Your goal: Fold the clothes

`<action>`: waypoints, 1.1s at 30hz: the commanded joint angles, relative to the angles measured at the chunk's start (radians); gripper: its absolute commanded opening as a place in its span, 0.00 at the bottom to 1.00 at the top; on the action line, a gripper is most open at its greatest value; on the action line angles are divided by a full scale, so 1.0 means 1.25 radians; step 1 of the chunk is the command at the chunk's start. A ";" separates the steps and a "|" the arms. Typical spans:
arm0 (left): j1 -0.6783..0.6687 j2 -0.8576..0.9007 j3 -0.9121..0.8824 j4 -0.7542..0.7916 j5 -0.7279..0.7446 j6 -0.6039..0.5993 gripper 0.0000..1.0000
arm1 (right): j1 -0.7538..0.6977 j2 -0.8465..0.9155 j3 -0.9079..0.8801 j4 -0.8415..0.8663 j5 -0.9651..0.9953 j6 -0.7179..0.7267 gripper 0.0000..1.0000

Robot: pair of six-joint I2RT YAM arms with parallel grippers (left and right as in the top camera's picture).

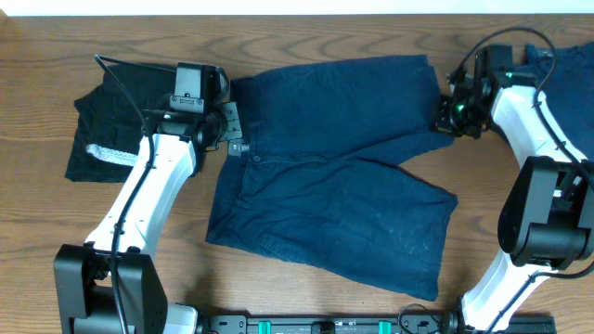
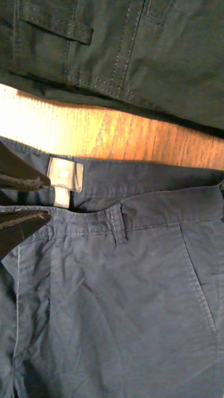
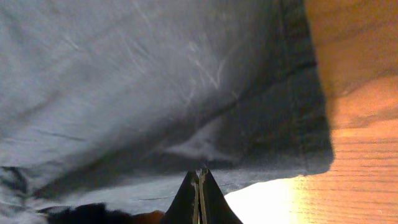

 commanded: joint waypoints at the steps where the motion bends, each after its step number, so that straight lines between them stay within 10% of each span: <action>1: 0.004 -0.014 0.004 -0.002 -0.016 0.013 0.15 | -0.005 0.003 -0.058 0.061 -0.003 -0.005 0.01; 23: 0.004 -0.013 0.004 -0.002 -0.024 0.013 0.15 | -0.034 -0.002 -0.184 0.182 0.029 -0.005 0.06; 33: 0.004 -0.013 0.004 -0.002 -0.024 0.013 0.15 | -0.034 -0.003 0.028 -0.168 -0.140 -0.051 0.19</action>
